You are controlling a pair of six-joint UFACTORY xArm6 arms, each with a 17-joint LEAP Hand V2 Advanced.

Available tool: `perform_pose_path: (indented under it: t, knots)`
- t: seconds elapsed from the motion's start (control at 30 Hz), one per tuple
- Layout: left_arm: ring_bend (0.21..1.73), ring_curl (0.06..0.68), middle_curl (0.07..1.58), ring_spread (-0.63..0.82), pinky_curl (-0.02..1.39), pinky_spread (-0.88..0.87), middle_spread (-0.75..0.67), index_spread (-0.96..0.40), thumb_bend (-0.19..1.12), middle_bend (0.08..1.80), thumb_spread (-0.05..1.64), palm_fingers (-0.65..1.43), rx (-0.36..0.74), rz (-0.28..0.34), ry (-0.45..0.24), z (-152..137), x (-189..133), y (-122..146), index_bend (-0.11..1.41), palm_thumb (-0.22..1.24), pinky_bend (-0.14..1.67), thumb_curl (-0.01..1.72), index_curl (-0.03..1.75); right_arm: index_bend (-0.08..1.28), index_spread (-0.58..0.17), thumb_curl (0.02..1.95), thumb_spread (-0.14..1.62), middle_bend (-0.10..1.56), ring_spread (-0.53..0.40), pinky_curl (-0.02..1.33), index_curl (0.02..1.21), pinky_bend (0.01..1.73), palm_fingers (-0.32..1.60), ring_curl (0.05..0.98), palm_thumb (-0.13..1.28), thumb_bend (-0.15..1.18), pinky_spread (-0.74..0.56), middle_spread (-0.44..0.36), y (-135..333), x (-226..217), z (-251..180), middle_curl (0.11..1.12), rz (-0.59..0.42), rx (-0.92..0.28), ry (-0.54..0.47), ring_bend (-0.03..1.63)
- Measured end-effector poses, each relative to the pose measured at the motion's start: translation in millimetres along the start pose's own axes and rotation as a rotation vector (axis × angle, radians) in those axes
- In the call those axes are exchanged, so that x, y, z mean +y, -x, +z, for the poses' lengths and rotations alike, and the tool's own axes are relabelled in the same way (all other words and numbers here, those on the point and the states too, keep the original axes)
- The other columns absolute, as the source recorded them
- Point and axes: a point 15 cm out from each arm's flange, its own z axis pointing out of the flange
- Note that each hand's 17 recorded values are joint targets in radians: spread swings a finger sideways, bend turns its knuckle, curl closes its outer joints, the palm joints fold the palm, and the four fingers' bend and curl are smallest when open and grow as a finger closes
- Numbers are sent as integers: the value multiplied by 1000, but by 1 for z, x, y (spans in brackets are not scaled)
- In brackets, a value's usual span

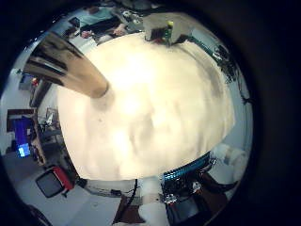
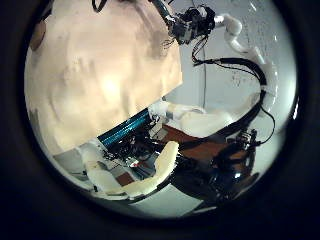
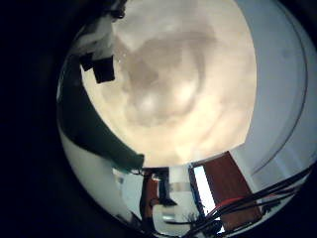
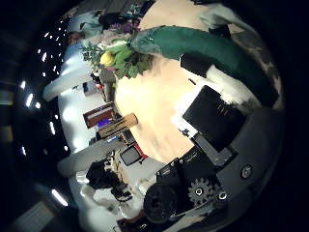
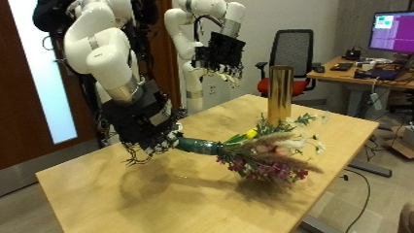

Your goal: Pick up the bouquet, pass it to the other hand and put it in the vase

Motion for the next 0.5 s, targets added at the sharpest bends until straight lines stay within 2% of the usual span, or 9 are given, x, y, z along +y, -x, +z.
perform_pose_path:
  t: [0.37,0.5]
  knots:
    - [382,226,273,629,301,578,513,250,-34,191,830,5,3,-14,-11,-6,0,-2,179,280,193,317,337,969,-308,744,879,1370,-205,756,1062,1357,1097,653,1227,-7,-196,-127,41,33,-54,760,-130,-224,-67,1418]
    - [381,227,279,627,298,566,509,250,-35,191,830,10,9,-12,-13,-6,-1,-4,179,280,192,316,339,965,-309,788,835,1376,-204,789,1076,1325,1103,658,1230,-5,-199,-124,46,42,-70,752,-152,-247,-101,1416]
